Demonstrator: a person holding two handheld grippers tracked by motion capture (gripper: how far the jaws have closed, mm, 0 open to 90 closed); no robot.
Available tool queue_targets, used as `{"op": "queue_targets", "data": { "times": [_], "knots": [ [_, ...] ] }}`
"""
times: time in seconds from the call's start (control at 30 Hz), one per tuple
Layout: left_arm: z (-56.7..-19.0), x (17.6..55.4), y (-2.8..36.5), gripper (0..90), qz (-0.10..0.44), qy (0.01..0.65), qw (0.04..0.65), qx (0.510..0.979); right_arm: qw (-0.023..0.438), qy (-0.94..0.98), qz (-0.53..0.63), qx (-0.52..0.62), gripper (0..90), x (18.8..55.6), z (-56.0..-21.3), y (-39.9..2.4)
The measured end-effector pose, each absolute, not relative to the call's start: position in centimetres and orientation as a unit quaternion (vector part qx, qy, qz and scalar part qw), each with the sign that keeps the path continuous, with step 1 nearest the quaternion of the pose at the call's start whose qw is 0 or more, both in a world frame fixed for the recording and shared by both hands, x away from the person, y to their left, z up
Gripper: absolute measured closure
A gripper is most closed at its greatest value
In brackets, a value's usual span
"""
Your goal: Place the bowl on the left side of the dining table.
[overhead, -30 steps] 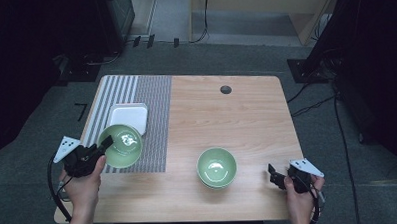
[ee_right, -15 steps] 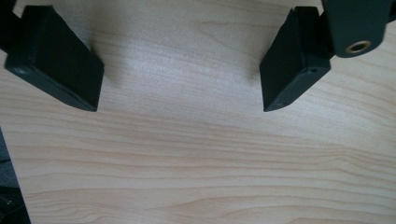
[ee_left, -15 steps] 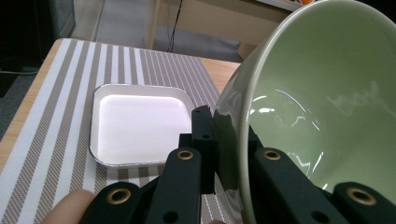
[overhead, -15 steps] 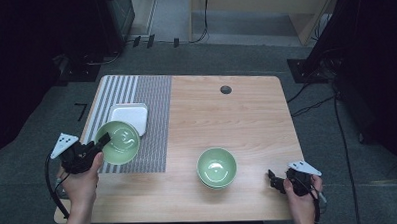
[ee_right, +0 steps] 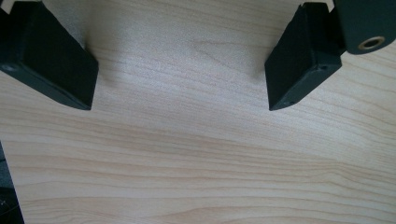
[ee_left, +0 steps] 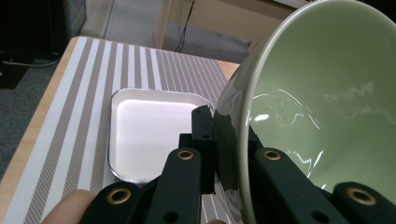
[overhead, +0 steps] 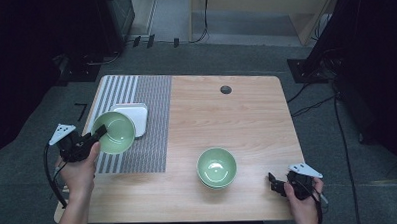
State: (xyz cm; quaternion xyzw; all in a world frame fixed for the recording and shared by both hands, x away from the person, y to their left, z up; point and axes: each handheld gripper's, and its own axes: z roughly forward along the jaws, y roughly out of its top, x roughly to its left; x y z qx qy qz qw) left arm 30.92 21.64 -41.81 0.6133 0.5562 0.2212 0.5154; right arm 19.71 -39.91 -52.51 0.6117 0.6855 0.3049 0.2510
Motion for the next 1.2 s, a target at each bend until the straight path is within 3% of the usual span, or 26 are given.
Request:
{"op": "queue_targets", "data": {
  "times": [0.5,1.0,1.2],
  "knots": [
    [-42.5,34.4,21.5,84.9,0.221,0.587,0.489,0.606,0.246,0.690,0.301,0.611,3.0,19.9,-52.6,-39.9],
    [-43.6,37.5,21.4,85.0,0.223,0.619,0.452,0.602,0.246,0.691,0.301,0.609,2.5,19.9,-52.6,-39.9],
    [-44.1,39.0,21.1,85.0,0.200,0.630,0.436,0.611,0.245,0.692,0.300,0.609,1.8,19.9,-52.6,-39.8]
  ]
}}
